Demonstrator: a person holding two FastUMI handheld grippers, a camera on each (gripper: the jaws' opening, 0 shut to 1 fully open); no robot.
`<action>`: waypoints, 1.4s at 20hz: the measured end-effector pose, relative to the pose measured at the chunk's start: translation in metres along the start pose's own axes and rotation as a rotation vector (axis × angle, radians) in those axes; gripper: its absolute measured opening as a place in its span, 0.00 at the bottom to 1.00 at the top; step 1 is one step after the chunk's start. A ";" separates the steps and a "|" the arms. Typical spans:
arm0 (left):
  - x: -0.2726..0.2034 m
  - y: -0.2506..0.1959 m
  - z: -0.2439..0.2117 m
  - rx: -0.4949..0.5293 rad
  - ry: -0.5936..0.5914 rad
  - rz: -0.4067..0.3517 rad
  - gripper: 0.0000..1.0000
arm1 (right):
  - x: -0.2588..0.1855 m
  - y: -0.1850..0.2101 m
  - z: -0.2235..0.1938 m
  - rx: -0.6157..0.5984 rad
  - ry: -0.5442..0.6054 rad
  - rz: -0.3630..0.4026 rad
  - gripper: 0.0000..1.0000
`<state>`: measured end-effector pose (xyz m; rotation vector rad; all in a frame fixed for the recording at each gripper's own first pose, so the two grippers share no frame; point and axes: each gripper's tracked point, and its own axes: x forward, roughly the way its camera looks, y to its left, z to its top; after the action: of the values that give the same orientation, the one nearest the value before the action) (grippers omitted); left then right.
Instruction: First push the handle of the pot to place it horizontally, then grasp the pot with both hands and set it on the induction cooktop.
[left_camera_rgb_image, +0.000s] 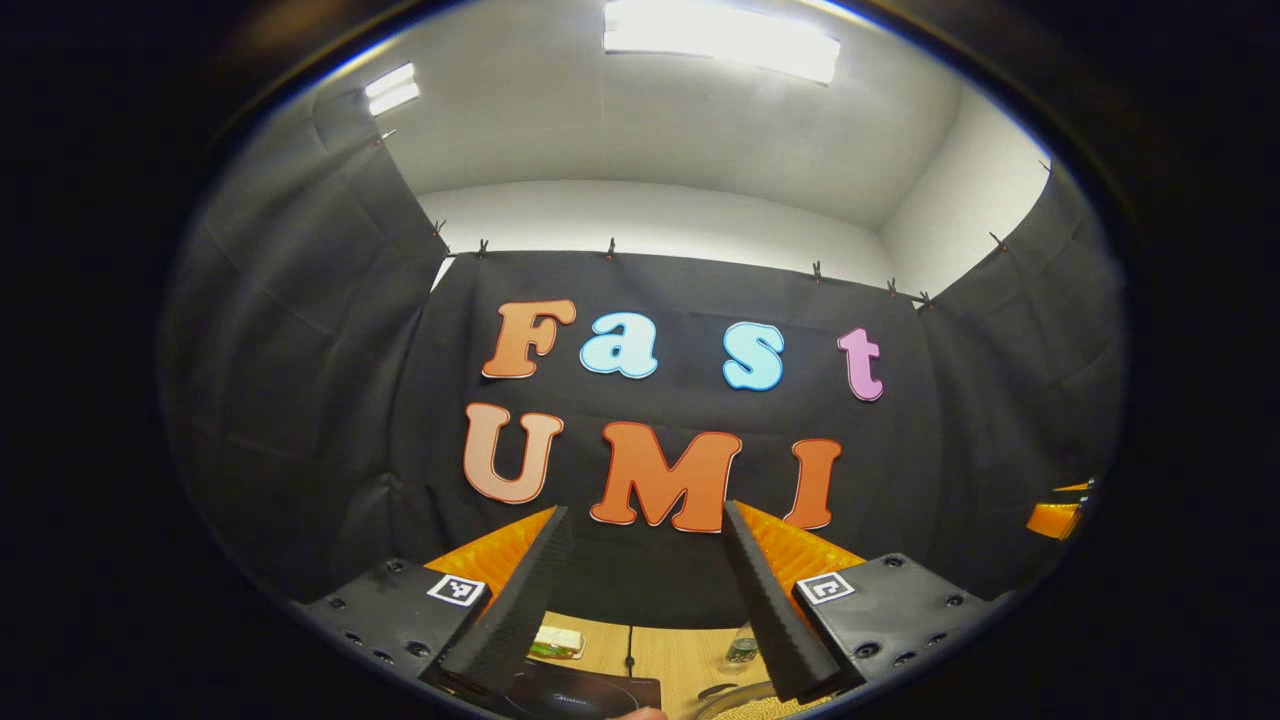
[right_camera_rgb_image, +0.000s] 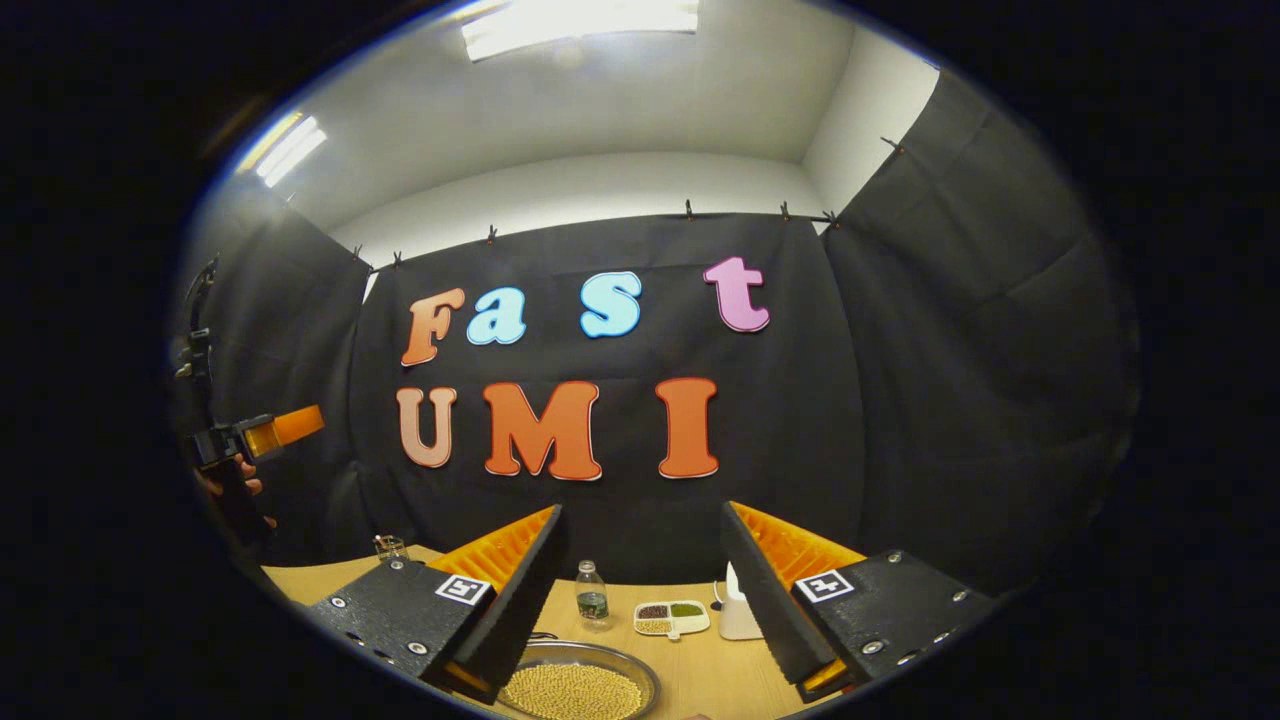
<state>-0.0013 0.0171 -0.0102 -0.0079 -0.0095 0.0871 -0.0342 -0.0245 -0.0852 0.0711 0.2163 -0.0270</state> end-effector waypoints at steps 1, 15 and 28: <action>0.000 0.002 -0.002 0.005 0.006 0.005 0.98 | 0.000 -0.002 -0.006 0.003 0.013 -0.009 0.95; -0.005 0.014 -0.009 0.057 -0.001 0.040 0.97 | -0.011 -0.008 -0.131 0.139 0.388 -0.052 0.54; -0.002 0.034 -0.021 0.071 0.035 0.058 0.97 | -0.059 0.001 -0.236 0.281 0.707 -0.033 0.08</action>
<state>-0.0059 0.0505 -0.0310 0.0610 0.0288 0.1449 -0.1418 -0.0053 -0.3022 0.3590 0.9208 -0.0649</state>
